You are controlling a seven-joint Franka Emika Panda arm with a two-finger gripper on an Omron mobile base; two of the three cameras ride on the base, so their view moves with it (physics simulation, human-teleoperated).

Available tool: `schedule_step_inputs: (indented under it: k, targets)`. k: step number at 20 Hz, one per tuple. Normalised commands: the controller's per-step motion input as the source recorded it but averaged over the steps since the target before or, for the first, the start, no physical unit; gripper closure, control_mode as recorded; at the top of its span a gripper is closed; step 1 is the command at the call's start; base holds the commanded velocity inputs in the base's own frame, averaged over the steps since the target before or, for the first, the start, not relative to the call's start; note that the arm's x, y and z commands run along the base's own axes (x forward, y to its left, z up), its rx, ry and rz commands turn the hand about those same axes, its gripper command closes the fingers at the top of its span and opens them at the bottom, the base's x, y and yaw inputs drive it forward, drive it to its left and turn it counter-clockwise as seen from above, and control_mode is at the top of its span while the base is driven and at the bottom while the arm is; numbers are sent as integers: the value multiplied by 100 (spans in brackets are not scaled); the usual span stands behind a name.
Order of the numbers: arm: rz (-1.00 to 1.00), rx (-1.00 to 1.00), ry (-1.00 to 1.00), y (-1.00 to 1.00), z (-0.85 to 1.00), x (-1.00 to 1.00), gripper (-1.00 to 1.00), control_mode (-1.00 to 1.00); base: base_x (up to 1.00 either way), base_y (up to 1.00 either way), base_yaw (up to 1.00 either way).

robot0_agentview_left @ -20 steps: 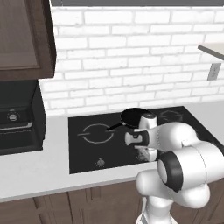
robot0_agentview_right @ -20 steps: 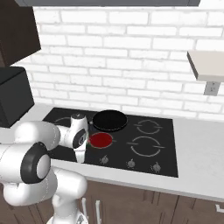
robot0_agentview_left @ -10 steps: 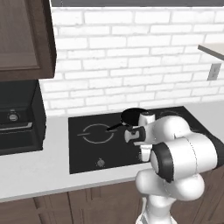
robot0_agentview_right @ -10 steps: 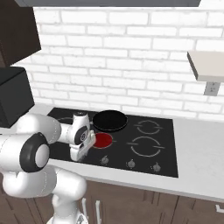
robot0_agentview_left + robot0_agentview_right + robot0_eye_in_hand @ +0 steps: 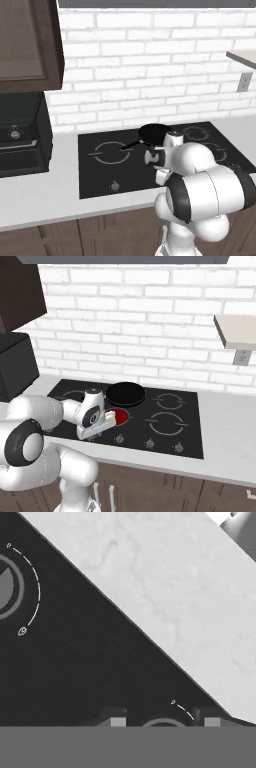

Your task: Turn off the front center burner of the stove.

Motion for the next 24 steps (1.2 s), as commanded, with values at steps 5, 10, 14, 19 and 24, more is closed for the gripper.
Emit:
schedule_step_inputs:
  k: [5,10,14,19,24]
  targets:
    - [-87,0,-22,0,-26,0,100,-100,0,0,0]
    - [-90,-4,-27,0,-22,6,100,-100,0,0,0]
    - [-87,-7,-31,0,-4,13,100,-100,0,0,0]
    - [-88,-3,-28,0,0,14,100,-100,0,0,0]
    - [-81,0,-24,0,0,35,100,-100,0,0,0]
